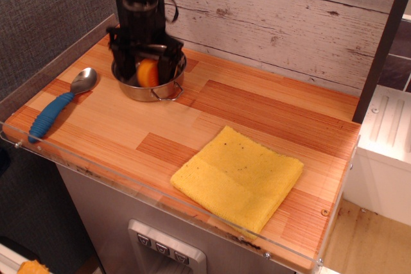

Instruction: Put the orange object above the yellow towel

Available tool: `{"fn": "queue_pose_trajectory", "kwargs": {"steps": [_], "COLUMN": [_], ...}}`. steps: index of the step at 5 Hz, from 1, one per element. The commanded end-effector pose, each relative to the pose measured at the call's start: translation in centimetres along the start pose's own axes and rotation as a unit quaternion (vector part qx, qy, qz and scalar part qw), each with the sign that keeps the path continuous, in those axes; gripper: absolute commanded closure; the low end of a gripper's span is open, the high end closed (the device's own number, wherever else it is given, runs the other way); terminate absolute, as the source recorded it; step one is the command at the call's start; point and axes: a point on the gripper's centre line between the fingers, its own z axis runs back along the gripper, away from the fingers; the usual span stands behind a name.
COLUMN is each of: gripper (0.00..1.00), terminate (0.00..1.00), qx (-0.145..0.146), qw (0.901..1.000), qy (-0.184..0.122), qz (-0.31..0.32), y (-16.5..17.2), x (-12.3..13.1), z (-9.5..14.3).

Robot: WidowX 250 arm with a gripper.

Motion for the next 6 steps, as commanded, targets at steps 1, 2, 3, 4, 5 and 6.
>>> {"fn": "queue_pose_trajectory", "kwargs": {"steps": [1, 2, 3, 4, 5, 6], "gripper": [0.00, 1.00, 1.00, 1.00, 1.00, 1.00], "terminate": [0.00, 0.00, 0.00, 0.00, 0.00, 0.00], "qx": [0.019, 0.017, -0.003, -0.003, -0.005, -0.017], "qw": [0.9998, 0.9994, 0.9966, 0.9913, 0.9872, 0.9875], "qy": [-0.009, -0.031, -0.079, -0.131, -0.154, -0.133], "qz": [-0.007, 0.001, 0.022, 0.013, -0.039, -0.082], "y": [-0.1, 0.1, 1.1, 0.8, -2.0, -5.1], "x": [0.1, 0.1, 0.8, -0.1, -2.9, -5.2], "z": [0.4, 1.9, 5.1, 8.6, 10.5, 9.7]}}
